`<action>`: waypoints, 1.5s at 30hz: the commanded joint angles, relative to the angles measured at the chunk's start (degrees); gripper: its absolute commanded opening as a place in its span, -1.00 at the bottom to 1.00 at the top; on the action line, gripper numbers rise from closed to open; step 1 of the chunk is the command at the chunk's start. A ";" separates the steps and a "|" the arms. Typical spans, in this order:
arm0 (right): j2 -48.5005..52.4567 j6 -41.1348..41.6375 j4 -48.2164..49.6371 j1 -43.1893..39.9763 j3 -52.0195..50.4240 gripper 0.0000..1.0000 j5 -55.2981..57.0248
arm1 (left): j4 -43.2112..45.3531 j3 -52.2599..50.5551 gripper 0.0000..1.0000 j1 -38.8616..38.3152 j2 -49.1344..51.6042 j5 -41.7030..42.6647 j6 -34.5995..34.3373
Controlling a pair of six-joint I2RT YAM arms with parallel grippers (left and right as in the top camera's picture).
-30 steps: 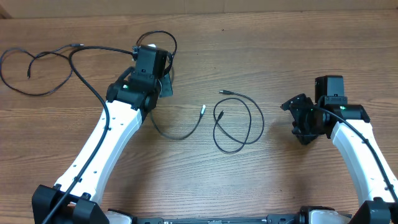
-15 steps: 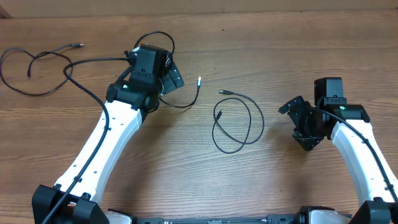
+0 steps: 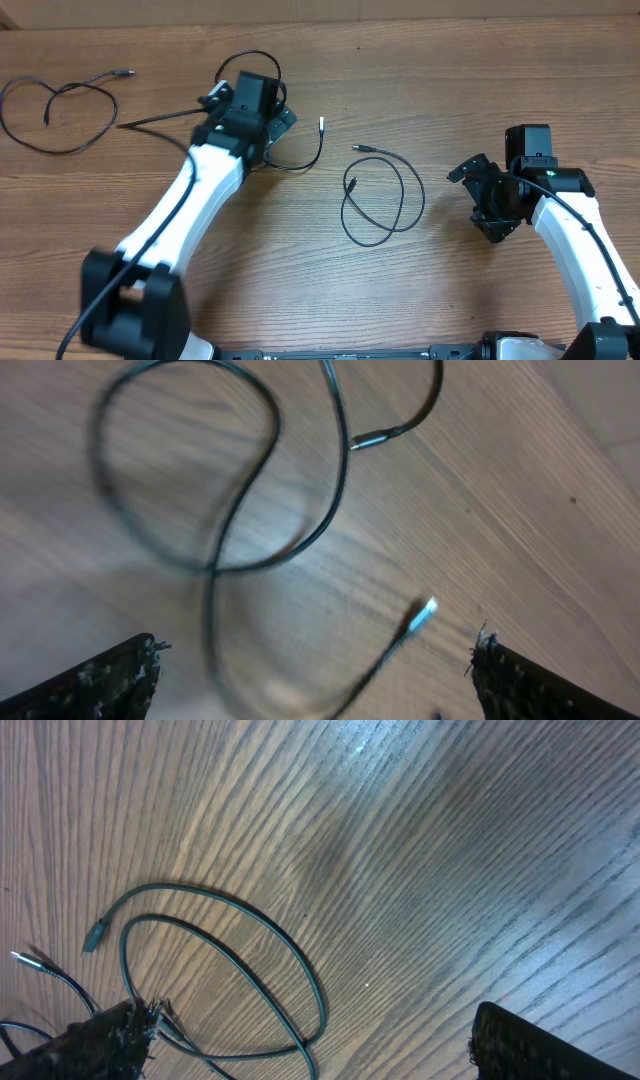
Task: Untangle cables
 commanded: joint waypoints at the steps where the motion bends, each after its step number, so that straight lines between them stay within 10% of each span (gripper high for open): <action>1: -0.68 -0.46 0.22 0.22 -0.26 0.99 0.37 | 4.61 -0.28 0.99 0.35 5.79 -1.11 3.37; 29: -0.68 -0.42 0.24 0.22 -0.26 1.00 0.35 | 32.04 -0.28 0.96 7.26 25.24 9.31 15.19; 39: -0.68 -0.42 0.26 0.22 -0.26 1.00 0.33 | 36.00 0.17 -0.89 7.93 26.86 11.63 16.68; 45: -0.68 -0.42 0.26 0.22 -0.26 1.00 0.33 | 33.59 1.66 -0.91 11.17 21.99 16.50 19.61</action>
